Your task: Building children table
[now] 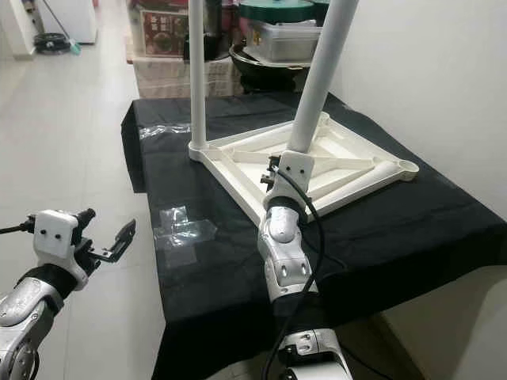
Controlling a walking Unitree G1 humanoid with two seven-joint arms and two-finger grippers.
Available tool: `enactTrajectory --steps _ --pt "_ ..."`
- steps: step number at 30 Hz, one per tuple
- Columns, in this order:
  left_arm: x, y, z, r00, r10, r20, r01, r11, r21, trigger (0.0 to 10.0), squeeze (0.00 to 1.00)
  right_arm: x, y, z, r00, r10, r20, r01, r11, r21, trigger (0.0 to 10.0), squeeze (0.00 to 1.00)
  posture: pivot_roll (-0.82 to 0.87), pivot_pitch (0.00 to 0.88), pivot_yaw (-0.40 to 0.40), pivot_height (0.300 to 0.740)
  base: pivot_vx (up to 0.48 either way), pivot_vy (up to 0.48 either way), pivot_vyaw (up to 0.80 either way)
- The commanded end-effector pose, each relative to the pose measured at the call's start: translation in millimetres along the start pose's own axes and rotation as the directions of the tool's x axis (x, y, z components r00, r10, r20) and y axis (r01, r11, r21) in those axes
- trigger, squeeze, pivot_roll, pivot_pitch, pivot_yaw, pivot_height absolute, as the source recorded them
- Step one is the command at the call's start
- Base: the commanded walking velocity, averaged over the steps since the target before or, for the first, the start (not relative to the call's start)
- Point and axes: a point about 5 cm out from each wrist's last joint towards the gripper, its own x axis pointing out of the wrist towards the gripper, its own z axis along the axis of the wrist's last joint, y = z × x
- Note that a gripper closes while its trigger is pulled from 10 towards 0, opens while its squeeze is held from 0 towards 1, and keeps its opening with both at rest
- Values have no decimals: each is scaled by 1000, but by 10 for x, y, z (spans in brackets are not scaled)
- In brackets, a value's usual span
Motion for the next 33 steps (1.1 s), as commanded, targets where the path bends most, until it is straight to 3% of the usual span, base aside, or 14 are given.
enactTrajectory --steps 1,5,15,33 --pt "8 2 -35 1000 -8 -16 8 1000 3 10000 0 -5 -145 -238 992 -50 -113 47 999 -27 10000 0 88 0 -96 740 0 0 0" --pt "10 -11 -43 1000 -15 -20 15 1000 10 10000 0 -3 -41 -380 976 42 -213 -51 998 -38 10000 0 88 0 -96 740 0 0 0" --pt "-4 -25 -46 1000 -21 -23 22 1000 10 10000 0 -36 -19 -538 946 74 -316 -82 997 -13 10000 0 89 0 -98 740 0 0 0" --pt "2 -40 -57 999 -30 -27 30 999 11 10000 0 -32 -25 -580 940 66 -336 -75 997 -12 10000 0 91 0 -98 740 0 0 0"
